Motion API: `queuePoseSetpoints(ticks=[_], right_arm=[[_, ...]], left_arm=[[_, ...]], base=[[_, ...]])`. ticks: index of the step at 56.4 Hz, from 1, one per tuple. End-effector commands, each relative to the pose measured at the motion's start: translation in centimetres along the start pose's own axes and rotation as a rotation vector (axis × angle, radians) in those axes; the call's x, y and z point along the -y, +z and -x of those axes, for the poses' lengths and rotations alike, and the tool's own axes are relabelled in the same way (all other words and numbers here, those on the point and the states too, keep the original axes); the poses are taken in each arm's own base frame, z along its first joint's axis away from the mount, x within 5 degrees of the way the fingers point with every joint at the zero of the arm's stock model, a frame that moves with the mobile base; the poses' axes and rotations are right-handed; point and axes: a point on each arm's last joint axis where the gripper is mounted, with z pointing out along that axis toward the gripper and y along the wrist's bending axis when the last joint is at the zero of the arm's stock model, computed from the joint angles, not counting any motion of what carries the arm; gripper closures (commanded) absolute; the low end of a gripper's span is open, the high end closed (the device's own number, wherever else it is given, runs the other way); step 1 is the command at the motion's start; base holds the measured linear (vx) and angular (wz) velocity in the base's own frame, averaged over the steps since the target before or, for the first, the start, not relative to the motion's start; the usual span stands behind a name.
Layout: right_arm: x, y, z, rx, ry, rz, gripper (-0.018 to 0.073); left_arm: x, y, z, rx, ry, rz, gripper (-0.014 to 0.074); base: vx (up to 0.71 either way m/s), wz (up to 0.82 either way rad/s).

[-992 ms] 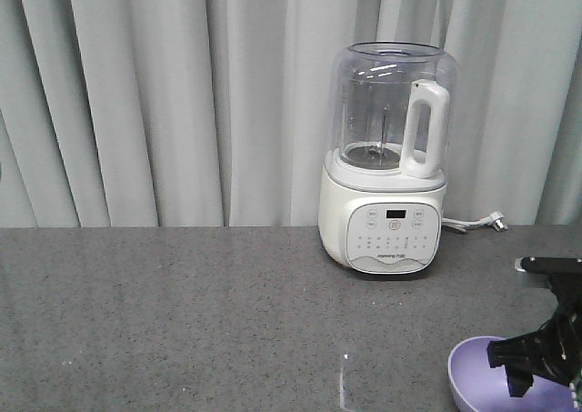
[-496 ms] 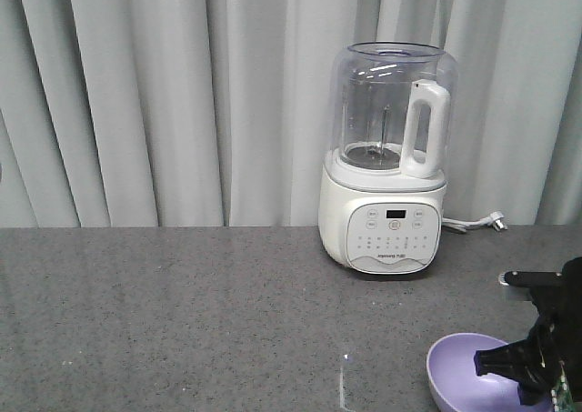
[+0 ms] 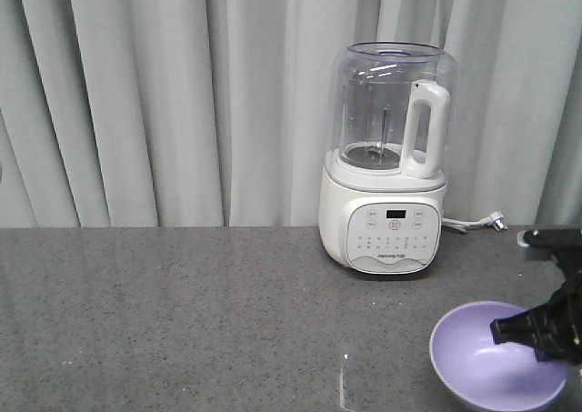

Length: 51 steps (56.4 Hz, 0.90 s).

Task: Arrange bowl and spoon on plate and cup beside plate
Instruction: 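Grasp the lilac bowl rim with the right gripper and lift it, then drive the base to the counter with the pale blue plate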

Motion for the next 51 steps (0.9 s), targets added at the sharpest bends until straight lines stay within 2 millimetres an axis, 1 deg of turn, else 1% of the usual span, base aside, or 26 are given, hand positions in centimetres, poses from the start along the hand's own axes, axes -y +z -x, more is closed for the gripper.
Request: queuePoseSetpoints(ticks=[1, 6, 7, 8, 10, 12, 13, 14, 15, 17, 23, 28, 33, 37, 42, 51], right_arm=[[0.4, -6.3, 1.1, 0.266, -0.039, 0.036, 0.0571], [0.4, -10.9, 0.4, 0.431, -0.078, 0.085, 0.057], [0.4, -11.5, 0.1, 0.451, -0.083, 0.093, 0.057], [0.4, -12.5, -0.2, 0.493, -0.092, 0.102, 0.057], [0.4, -13.7, -0.8, 0.545, -0.1, 0.12, 0.0569], [0.4, -15.4, -1.7, 0.633, -0.112, 0.136, 0.0568], [0.4, -15.7, -2.2, 0.652, -0.114, 0.142, 0.0569], [0.5, -16.5, -2.7, 0.697, -0.117, 0.148, 0.0569], [0.5, -17.4, -4.3, 0.767, -0.122, 0.158, 0.0568], [0.6, -18.1, -5.4, 0.81, -0.123, 0.161, 0.0568], [0.9, -19.6, -8.6, 0.898, -0.106, 0.173, 0.0568], [1.1, -20.9, -11.3, 0.962, -0.09, 0.189, 0.0568], [1.2, -22.0, -13.4, 1.015, -0.081, 0.201, 0.0568], [1.3, -22.4, -14.3, 1.025, -0.084, 0.206, 0.0568], [1.3, -22.6, -14.6, 1.022, -0.089, 0.207, 0.0568], [1.2, -22.5, -14.6, 1.021, -0.088, 0.208, 0.0568]], left_arm=[[0.2, -1.3, 1.5, 0.144, 0.005, -0.002, 0.0603], [0.2, -1.3, 1.4, 0.138, 0.003, -0.004, 0.0603], [0.2, -1.3, 1.4, 0.136, 0.003, -0.004, 0.0603], [0.2, -1.3, 1.3, 0.13, 0.003, -0.005, 0.0603], [0.2, -1.6, 1.2, 0.128, 0.004, -0.006, 0.0603], [0.2, -1.9, 1.1, 0.131, 0.007, -0.006, 0.0603], [0.3, -2.0, 1.0, 0.134, 0.007, -0.006, 0.0603], [0.3, -2.1, 0.9, 0.142, 0.007, -0.005, 0.0603], [0.3, -3.0, 0.6, 0.18, 0.008, -0.004, 0.0602], [0.3, -3.6, 0.3, 0.207, 0.007, -0.002, 0.0601], [0.4, -5.0, -1.4, 0.253, -0.001, -0.002, 0.0599], [0.5, -6.4, -3.3, 0.298, 0.002, 0.0, 0.06], [0.6, -7.5, -5.0, 0.35, 0.002, 0.001, 0.06], [0.7, -8.0, -6.2, 0.383, -0.007, -0.008, 0.0599], [0.8, -8.5, -7.0, 0.431, -0.016, -0.015, 0.0599], [0.8, -9.4, -7.2, 0.484, -0.015, -0.014, 0.0599]], base=[[0.0, 0.0], [0.0, 0.0], [0.0, 0.0], [0.0, 0.0], [0.0, 0.0], [0.0, 0.0], [0.0, 0.0], [0.0, 0.0], [0.0, 0.0], [0.0, 0.0], [0.0, 0.0], [0.0, 0.0], [0.0, 0.0], [0.0, 0.0], [0.0, 0.0], [0.0, 0.0]])
